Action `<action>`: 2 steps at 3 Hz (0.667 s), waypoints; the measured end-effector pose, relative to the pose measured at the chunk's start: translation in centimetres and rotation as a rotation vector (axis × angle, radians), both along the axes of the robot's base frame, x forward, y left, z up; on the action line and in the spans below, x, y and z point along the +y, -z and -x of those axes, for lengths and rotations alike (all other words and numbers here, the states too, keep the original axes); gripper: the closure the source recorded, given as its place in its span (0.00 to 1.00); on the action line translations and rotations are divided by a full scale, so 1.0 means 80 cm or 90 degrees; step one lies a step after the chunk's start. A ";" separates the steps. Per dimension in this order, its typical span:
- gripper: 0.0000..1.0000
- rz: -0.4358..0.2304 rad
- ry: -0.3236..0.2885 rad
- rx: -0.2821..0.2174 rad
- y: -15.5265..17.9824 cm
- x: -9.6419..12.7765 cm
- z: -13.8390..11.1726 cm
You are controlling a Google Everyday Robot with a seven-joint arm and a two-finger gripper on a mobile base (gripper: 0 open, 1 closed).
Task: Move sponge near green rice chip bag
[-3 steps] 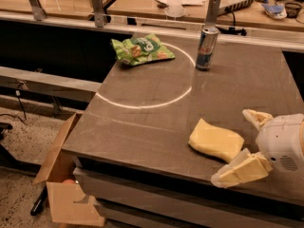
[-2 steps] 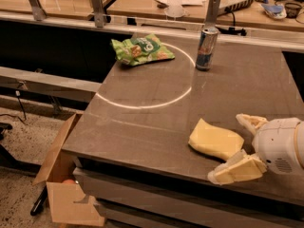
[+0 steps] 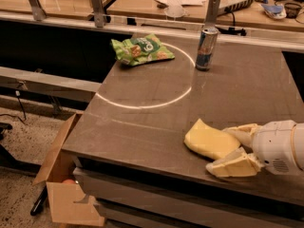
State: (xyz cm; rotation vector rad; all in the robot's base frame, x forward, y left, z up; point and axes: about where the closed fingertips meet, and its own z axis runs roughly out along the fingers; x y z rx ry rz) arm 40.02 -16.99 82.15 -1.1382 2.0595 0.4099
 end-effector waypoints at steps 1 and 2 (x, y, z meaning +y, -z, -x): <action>0.87 0.000 0.000 0.000 -0.003 0.000 0.000; 1.00 -0.006 -0.001 -0.005 -0.008 0.008 -0.011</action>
Offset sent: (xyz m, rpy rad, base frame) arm 0.1315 0.1002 0.0815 0.1893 -0.1358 0.0448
